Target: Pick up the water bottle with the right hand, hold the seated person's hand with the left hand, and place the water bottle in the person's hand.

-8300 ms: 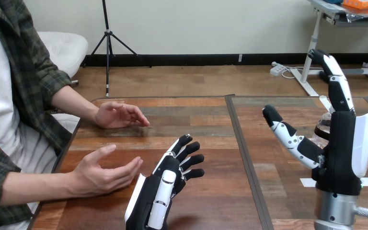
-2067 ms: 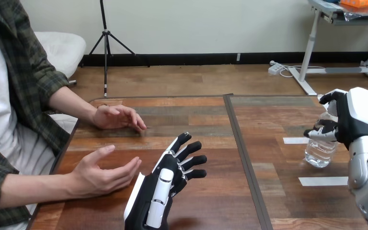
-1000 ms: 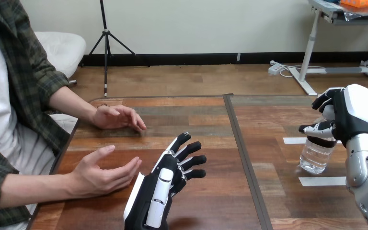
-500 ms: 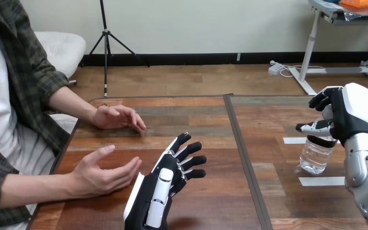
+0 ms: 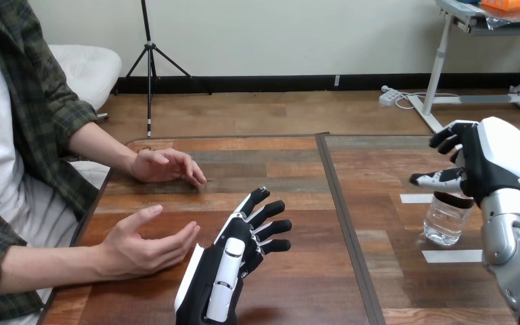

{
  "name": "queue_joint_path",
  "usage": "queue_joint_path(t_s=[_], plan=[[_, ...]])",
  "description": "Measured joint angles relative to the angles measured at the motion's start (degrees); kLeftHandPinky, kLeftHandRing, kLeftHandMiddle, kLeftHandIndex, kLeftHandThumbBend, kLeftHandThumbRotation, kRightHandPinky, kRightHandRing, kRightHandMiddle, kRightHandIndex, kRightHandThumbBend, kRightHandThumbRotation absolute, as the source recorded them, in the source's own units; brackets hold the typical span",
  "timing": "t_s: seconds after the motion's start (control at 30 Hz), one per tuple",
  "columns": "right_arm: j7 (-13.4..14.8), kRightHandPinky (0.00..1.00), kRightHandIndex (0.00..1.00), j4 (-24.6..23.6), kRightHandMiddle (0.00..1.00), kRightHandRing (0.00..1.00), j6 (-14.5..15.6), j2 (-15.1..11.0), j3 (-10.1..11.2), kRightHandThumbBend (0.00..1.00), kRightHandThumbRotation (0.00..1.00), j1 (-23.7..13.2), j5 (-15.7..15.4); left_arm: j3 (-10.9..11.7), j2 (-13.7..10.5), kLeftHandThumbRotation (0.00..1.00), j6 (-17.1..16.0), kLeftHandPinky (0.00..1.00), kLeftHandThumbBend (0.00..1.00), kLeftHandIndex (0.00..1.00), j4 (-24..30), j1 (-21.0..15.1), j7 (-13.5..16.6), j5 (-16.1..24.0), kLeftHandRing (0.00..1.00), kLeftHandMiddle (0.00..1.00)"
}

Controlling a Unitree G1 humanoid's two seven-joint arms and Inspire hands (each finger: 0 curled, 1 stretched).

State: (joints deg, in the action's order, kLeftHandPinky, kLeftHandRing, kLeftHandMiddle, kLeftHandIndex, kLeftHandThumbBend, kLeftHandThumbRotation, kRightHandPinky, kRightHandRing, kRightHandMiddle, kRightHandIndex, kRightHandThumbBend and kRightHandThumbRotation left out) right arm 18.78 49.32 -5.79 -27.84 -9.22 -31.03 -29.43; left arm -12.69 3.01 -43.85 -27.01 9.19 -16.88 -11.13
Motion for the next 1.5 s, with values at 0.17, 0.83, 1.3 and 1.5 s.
queue_joint_path(t_s=[0.17, 0.83, 1.3, 1.5], plan=[[-0.2, 0.63, 0.75, -0.6, 0.76, 0.72, -1.7, 1.0, 0.5, 0.74, 0.00, 0.6, 2.4, 0.0, 0.0, 1.00, 0.0, 0.71, 0.47, 0.91, 0.0, 0.0, 0.0, 0.0, 0.80, 0.85], [-2.0, 0.79, 0.90, -2.4, 0.91, 0.88, -6.4, 4.3, 3.8, 0.71, 0.00, 2.8, 11.6, 0.0, 0.0, 1.00, 0.0, 0.72, 0.47, 0.90, 0.0, 0.1, 0.1, 0.0, 0.80, 0.85], [-1.5, 0.80, 0.88, -0.6, 0.88, 0.86, -8.9, 5.6, 5.8, 0.71, 0.00, 3.4, 13.9, 0.0, 0.0, 1.00, 0.0, 0.72, 0.47, 0.90, 0.0, 0.1, 0.1, 0.0, 0.80, 0.85], [-1.2, 0.80, 0.88, 0.6, 0.88, 0.85, -9.6, 5.9, 6.1, 0.70, 0.00, 3.9, 14.1, 0.0, 0.0, 1.00, 0.0, 0.72, 0.47, 0.90, 0.0, 0.1, 0.1, 0.0, 0.80, 0.85]])
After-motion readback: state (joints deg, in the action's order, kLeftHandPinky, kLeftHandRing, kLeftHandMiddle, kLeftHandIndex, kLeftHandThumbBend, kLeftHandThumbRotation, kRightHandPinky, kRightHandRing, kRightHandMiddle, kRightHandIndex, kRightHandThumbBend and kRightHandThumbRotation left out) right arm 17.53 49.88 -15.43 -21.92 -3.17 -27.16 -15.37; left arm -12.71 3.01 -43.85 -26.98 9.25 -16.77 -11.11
